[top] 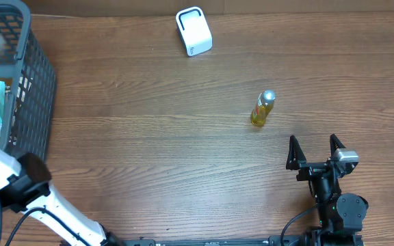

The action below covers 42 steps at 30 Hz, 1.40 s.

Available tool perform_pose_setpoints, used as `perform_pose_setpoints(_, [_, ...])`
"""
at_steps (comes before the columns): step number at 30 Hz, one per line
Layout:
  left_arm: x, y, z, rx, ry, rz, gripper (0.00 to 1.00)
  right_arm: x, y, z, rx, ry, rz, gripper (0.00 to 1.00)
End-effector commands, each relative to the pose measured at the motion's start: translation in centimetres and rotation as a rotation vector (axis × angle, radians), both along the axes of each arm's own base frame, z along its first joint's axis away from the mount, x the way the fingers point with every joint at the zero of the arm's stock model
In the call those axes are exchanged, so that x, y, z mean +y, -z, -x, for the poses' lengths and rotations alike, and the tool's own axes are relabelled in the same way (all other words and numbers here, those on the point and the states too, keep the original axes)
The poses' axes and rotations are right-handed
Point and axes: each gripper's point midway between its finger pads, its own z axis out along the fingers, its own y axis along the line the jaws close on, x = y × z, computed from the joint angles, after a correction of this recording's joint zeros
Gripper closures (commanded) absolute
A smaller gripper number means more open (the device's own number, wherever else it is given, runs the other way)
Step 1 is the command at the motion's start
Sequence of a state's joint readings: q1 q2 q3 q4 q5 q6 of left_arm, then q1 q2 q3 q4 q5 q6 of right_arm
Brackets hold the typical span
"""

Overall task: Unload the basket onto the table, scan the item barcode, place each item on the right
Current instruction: 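Carry the green-capped jar out and place it beside the yellow bottle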

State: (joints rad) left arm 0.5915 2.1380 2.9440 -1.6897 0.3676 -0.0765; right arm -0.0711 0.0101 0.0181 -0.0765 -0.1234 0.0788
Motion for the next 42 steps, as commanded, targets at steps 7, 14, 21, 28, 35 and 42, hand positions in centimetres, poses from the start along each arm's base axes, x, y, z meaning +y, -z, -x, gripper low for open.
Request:
perform_pose_setpoints(7, [-17.6, -3.2, -2.9, -0.103, 0.419, 0.085, 0.61, 0.0, 0.3, 0.0, 0.0, 0.005, -0.003, 0.0])
perform_pose_setpoints(14, [-28.0, 0.6, -2.9, 0.055, 0.575, -0.071, 0.58, 0.0, 0.3, 0.0, 0.0, 0.005, -0.003, 0.0])
perform_pose_setpoints(21, [-35.2, 6.8, -0.9, 0.271, 0.678, -0.164, 0.54, 0.0, 0.3, 0.0, 0.0, 0.005, -0.003, 0.0])
perform_pose_setpoints(28, [-42.4, 14.6, 1.6, 0.444, 0.826, -0.188, 0.55, 0.0, 0.3, 0.0, 0.0, 0.005, -0.004, 0.0])
perform_pose_setpoints(35, [-46.7, 21.1, 3.6, 0.505, 0.93, -0.224, 0.56, 0.0, 0.3, 0.0, 0.0, 0.005, -0.003, 0.0])
perform_pose_setpoints(42, [-47.6, 25.7, 5.7, 0.579, 0.969, -0.247, 0.57, 0.0, 0.3, 0.0, 0.0, 0.005, -0.003, 0.0])
